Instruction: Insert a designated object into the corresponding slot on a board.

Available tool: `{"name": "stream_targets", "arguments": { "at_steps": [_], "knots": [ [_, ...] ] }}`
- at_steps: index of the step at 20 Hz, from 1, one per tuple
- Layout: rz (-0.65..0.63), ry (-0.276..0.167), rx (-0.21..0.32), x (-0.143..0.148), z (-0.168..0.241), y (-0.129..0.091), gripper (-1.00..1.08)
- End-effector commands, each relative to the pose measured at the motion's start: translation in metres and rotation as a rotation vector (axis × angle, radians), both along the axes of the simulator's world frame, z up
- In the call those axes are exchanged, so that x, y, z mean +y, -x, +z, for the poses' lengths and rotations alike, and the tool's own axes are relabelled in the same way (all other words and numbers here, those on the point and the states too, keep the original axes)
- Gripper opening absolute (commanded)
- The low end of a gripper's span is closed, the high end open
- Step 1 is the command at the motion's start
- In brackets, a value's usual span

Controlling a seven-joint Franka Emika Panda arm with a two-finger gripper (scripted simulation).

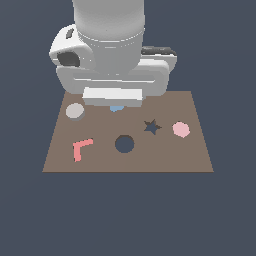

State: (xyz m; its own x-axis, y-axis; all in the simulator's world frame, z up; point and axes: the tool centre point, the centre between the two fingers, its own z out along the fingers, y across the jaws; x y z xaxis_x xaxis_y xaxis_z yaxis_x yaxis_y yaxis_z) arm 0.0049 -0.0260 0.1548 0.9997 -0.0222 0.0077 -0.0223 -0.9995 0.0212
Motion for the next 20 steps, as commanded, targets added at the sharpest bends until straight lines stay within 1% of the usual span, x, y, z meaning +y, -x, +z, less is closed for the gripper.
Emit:
{"name": "stream_targets", "arguments": {
  "at_steps": [1,5,10,14,20],
  "knots": [
    [0.0,0.0,0.0,0.0,0.0,0.0,1.0],
    [0.002,-0.001,0.0,-0.005,-0.003,0.002,1.0],
    [0.01,-0.003,0.001,-0.023,-0.016,0.01,1.0],
    [0.021,-0.006,0.002,-0.048,-0.032,0.019,1.0],
    [0.042,-0.013,0.005,-0.097,-0.066,0.037,1.0]
  ]
}}
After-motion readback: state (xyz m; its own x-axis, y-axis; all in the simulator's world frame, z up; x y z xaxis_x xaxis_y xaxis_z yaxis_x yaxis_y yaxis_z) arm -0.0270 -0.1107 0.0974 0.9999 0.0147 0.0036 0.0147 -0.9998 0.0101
